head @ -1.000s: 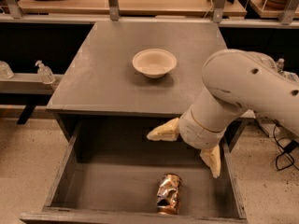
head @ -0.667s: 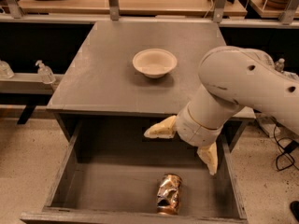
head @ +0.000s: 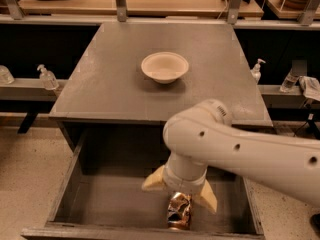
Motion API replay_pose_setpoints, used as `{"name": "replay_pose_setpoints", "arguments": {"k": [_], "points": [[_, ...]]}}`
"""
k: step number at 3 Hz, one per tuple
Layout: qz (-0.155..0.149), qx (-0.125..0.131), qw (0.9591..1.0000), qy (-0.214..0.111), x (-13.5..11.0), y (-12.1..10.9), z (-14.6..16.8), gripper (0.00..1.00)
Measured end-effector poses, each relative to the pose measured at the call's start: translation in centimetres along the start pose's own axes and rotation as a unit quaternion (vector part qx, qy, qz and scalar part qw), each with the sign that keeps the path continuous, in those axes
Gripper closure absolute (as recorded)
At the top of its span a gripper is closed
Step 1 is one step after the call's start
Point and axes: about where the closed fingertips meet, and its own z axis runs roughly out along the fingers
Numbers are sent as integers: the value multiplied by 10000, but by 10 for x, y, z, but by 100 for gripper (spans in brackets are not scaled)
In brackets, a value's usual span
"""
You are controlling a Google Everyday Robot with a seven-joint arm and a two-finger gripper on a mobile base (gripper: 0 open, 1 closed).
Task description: Pick orange can from top drawer and place on counter
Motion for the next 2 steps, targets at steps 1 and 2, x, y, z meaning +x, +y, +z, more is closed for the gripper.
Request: {"name": "replay_pose_setpoints", "arguments": {"k": [1,2], "points": [[-28,-312,9995,36,-12,17,51,0],[-88,-433,9990,60,-20,22,85,17]]}}
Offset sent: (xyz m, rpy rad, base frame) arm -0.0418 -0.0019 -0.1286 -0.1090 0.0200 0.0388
